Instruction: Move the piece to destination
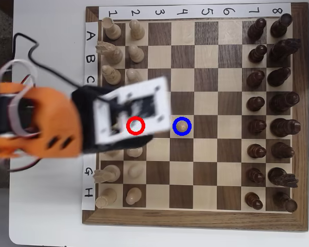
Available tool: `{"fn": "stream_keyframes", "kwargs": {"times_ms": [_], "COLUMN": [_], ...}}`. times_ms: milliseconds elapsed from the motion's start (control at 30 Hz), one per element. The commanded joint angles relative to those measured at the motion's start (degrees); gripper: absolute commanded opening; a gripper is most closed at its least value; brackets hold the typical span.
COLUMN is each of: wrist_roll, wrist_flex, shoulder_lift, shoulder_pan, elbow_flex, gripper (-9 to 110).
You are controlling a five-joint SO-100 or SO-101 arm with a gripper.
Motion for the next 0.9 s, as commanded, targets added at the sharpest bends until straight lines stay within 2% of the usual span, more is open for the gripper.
{"fn": "stream_keyframes", "kwargs": {"times_ms": [0, 267, 500, 700, 867], "wrist_roll": [-3.5, -18.3, -30.8, -45.9, -55.3], "wrist_flex": [1.5, 5.6, 4.3, 5.6, 0.5], "shoulder_lift": [3.1, 4.0, 4.0, 4.3, 8.0], "shoulder_pan": [5.2, 25.0, 41.1, 55.5, 62.3], "elbow_flex": [-7.3, -21.0, -25.0, -22.7, -11.0], "gripper": [0, 0, 0, 0, 0]}}
